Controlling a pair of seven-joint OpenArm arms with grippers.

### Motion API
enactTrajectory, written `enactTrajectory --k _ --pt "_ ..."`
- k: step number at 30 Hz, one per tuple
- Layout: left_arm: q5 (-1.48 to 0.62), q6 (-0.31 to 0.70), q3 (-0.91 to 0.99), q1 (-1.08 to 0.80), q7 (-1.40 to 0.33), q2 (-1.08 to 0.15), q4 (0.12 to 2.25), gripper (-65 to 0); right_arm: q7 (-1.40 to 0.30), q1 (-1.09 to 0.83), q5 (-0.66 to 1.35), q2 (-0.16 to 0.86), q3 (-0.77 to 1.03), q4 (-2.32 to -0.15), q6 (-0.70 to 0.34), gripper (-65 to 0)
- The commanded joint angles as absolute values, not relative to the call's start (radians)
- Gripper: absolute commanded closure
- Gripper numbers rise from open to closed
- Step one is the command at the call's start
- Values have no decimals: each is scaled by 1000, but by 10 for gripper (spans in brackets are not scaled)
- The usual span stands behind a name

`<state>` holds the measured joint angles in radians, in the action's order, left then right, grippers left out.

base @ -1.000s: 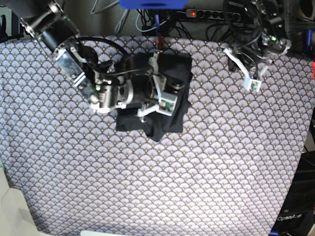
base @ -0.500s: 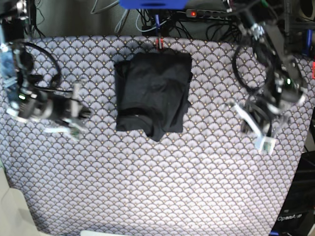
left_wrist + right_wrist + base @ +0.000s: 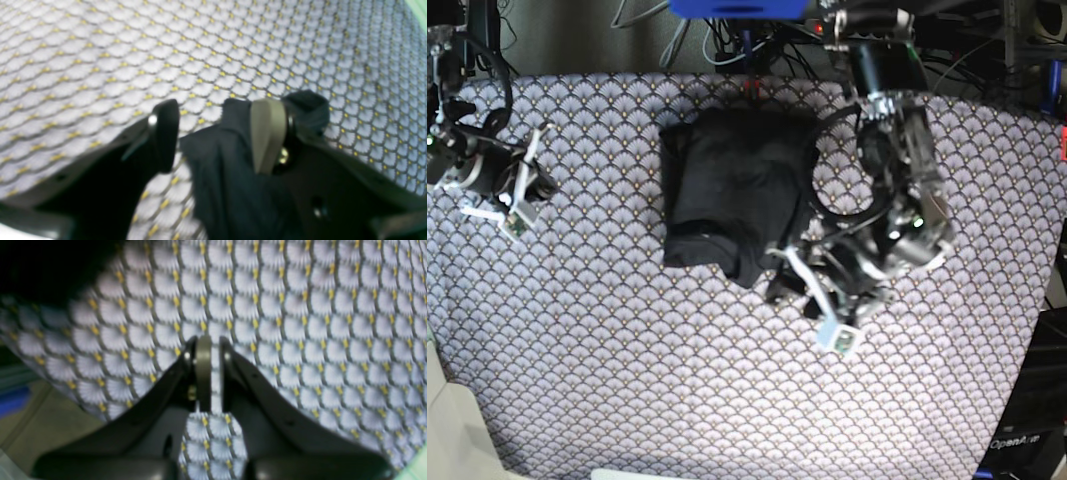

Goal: Fold the T-shirt properly
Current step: 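Press the folded shirt's side edge flat with the left gripper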

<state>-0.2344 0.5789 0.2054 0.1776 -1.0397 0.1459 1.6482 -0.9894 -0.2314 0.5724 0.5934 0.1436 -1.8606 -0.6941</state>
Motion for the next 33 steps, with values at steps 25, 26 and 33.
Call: enactTrajectory --k 25,26,33 --pt "-263 581 105 282 -707 157 1150 -160 -974 -268 596 595 171 -1911 -698 -37" --pt "-263 581 105 291 -708 157 1150 -87 -974 -268 596 595 171 -1911 -698 -37" --pt "-263 581 136 317 -791 157 1175 0 -974 -269 595 591 166 -1906 -698 -37"
